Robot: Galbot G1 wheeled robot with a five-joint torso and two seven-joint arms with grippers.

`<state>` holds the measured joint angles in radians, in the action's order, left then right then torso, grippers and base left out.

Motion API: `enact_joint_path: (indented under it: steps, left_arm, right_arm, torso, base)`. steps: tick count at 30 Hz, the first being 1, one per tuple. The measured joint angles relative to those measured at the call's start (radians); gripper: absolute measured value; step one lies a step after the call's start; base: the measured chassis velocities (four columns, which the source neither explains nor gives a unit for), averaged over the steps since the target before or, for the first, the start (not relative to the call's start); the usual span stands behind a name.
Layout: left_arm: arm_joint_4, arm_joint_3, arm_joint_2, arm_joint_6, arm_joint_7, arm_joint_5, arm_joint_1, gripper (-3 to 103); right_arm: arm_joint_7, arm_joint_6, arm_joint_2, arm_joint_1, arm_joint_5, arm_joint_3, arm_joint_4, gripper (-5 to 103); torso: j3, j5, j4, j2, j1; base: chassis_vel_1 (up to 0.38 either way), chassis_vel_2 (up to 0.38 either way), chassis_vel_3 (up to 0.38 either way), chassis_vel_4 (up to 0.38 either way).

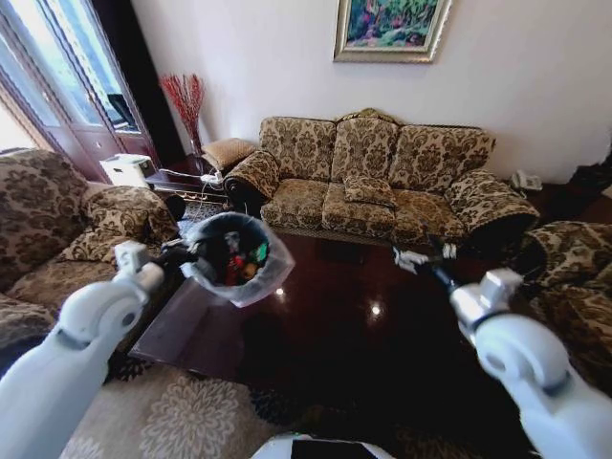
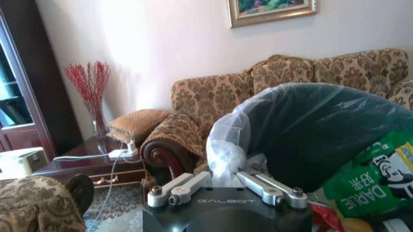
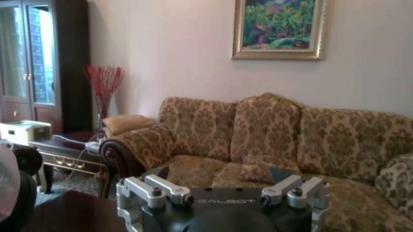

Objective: Move to the front of the table and place the trash on the table into the trash bin.

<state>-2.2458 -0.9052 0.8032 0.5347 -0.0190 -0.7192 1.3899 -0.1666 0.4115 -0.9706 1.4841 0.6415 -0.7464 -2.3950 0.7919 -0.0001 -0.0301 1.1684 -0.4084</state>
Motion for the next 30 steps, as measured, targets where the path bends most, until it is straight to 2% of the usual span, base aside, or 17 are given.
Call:
enact_joint_path:
  steps: [2,9,14,19,30]
  left_arm:
    - [-0.016,-0.003,0.024,-0.002,0.003,0.007,0.014,2]
    - [-0.054,0.016,0.084,-0.002,-0.001,0.008,0.019,2]
    - [-0.079,0.018,0.138,-0.012,0.004,0.01,0.039,2]
    - [-0.088,-0.002,0.168,-0.027,0.016,0.011,0.062,2]
    - [-0.126,-0.011,0.206,-0.03,0.025,0.042,0.081,2]
  right_arm:
    - [0.01,-0.005,-0.043,0.044,-0.049,-0.002,-0.014,100]
    - [0.015,-0.019,-0.088,0.095,-0.106,0.023,-0.041,100]
    - [-0.006,-0.02,-0.092,0.107,-0.13,0.08,-0.059,100]
    - [-0.022,-0.022,-0.091,0.121,-0.134,0.091,-0.07,100]
    - [-0.033,-0.052,-0.093,0.169,-0.154,0.091,-0.083,100]
  torso:
    - [0.0,-0.0003,0.0004,0.0,0.0]
    - [0.0,0.0002,0.0003,0.0,-0.001]
    - [0.0,0.0003,0.0,0.0,-0.001]
    - [0.0,0.0,-0.0002,0.0,0.0]
    - [0.0,0.0002,0.0,0.0,0.0]
  base:
    - [0.0,0.0,0.0,0.0]
    - [0.07,-0.078,-0.075,0.08]
    - [0.16,-0.171,-0.2,0.193]
    - [0.251,-0.258,-0.266,0.274]
    - [0.336,-0.335,-0.325,0.333]
